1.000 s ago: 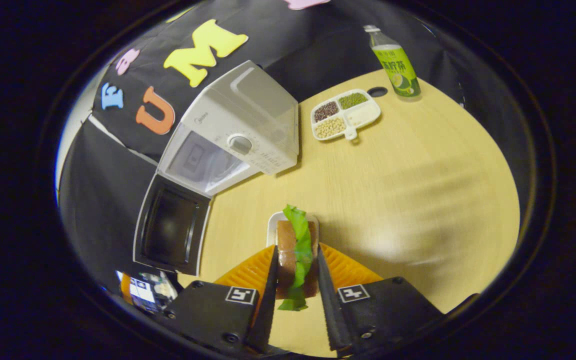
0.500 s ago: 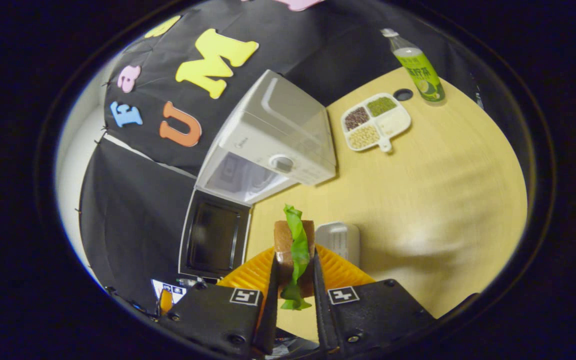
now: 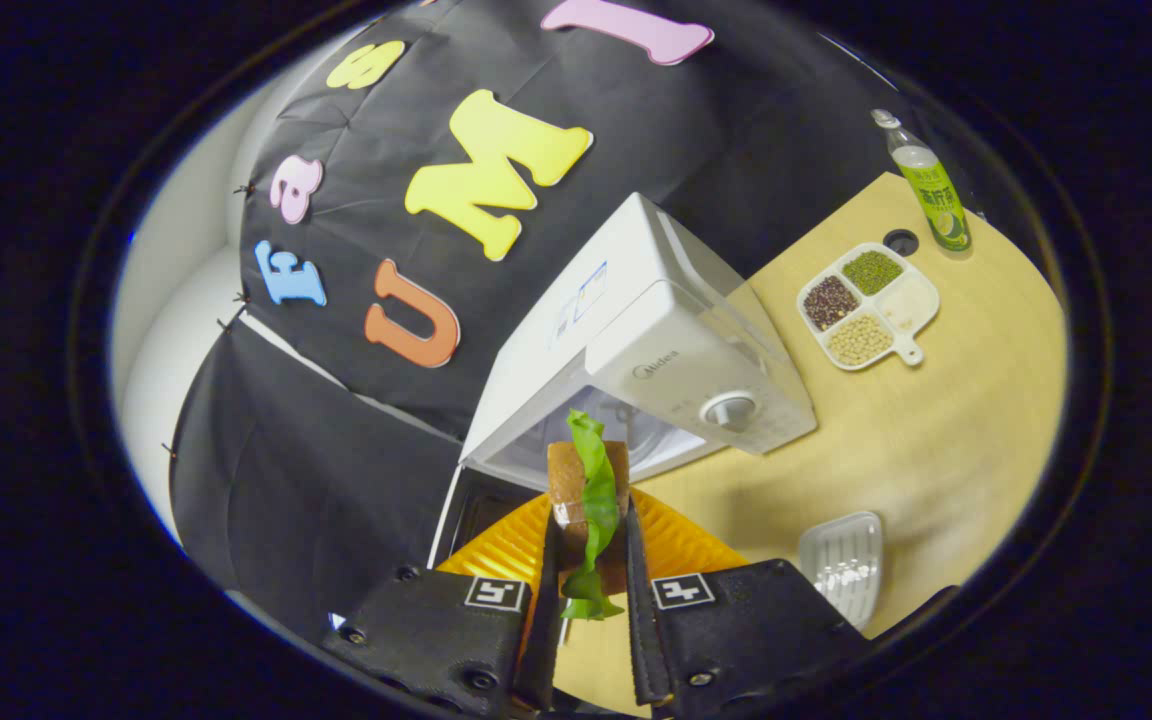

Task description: Open the microwave oven with the left hand, put the food in, and close the microwave oven.

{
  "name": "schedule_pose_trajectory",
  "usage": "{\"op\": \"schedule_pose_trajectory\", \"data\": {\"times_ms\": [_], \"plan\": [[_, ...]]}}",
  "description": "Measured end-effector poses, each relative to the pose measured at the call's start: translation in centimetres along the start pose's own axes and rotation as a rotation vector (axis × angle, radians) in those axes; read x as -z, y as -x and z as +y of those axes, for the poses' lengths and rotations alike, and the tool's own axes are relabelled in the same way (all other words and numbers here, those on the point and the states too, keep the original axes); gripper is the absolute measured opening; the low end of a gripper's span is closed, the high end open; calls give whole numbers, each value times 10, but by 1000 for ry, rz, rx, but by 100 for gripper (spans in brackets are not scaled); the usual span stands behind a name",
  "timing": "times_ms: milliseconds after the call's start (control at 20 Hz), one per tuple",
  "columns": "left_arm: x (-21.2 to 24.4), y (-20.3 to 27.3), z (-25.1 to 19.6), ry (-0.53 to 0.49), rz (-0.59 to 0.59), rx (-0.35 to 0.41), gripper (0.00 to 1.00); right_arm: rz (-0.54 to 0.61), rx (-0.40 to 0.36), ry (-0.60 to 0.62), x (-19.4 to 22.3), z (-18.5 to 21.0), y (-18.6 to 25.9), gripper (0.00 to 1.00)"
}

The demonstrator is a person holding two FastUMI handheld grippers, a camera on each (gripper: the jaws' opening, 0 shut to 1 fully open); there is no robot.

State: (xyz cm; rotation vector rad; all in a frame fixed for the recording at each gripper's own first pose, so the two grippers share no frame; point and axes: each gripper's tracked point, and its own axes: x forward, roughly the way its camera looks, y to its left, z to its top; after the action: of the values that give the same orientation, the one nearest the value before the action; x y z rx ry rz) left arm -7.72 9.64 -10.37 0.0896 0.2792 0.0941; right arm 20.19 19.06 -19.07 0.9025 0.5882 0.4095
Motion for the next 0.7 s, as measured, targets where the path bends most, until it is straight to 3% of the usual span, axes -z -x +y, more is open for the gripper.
{"op": "schedule_pose_trajectory", "data": {"times_ms": [200, 350, 700], "plan": [[-13, -8, 20, -26, -19, 62, 97, -126, 37, -94, 29, 16, -67, 32], [-7, -15, 43, -44, -19, 61, 97, -221, 71, -117, 41, 18, -121, 33], [20, -22, 70, -65, 8, 61, 96, -461, 136, -197, 22, 0, -195, 33]]}}
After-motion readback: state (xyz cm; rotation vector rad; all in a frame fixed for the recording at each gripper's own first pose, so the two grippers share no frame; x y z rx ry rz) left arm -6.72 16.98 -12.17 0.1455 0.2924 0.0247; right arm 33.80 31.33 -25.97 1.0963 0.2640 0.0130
